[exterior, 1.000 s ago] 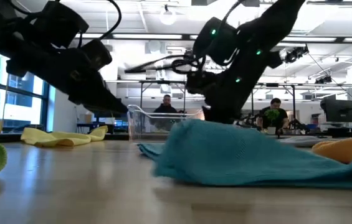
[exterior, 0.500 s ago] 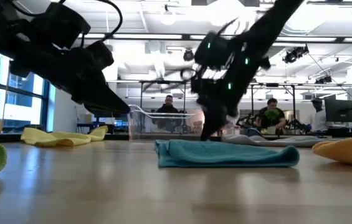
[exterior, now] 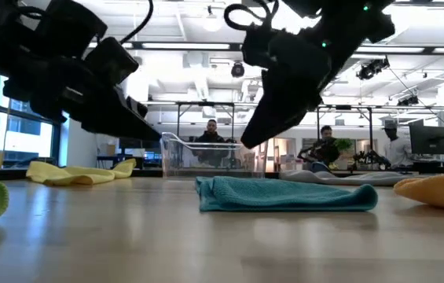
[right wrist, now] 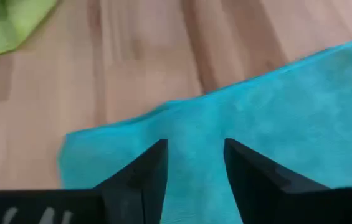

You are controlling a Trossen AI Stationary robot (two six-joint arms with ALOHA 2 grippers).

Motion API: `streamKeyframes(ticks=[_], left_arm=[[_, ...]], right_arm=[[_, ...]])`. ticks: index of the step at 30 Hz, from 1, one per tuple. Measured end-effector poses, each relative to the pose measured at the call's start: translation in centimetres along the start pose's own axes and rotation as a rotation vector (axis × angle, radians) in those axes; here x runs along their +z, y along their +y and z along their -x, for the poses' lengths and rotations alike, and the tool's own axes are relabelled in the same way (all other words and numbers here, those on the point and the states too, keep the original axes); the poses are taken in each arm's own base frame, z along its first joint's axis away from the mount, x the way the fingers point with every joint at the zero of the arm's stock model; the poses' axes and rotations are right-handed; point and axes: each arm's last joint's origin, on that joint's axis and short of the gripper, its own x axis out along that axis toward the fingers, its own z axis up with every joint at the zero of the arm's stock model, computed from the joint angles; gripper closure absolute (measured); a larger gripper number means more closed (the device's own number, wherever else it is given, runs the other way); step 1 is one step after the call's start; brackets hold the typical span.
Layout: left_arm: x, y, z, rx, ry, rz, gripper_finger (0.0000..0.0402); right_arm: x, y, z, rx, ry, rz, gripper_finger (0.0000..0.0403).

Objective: Fold microfiber towels
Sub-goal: Fold the blue towel

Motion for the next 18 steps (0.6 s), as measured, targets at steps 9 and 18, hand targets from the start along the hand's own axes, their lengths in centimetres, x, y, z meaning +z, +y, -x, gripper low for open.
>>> streamKeyframes(ticks=[9,18], left_arm=[[0.7,0.8,-4.2,0.112,0.039,-0.03,0.04],[1.4,2.4,-8.0,0.224,0.054,-0.05,0.0401]], right_arm=[[-2.4,3.9,-1.9,0.086,0.0,0.041,0.0377],[-3.8,4.9,-3.0,0.148,0.052,0.067,0.039]])
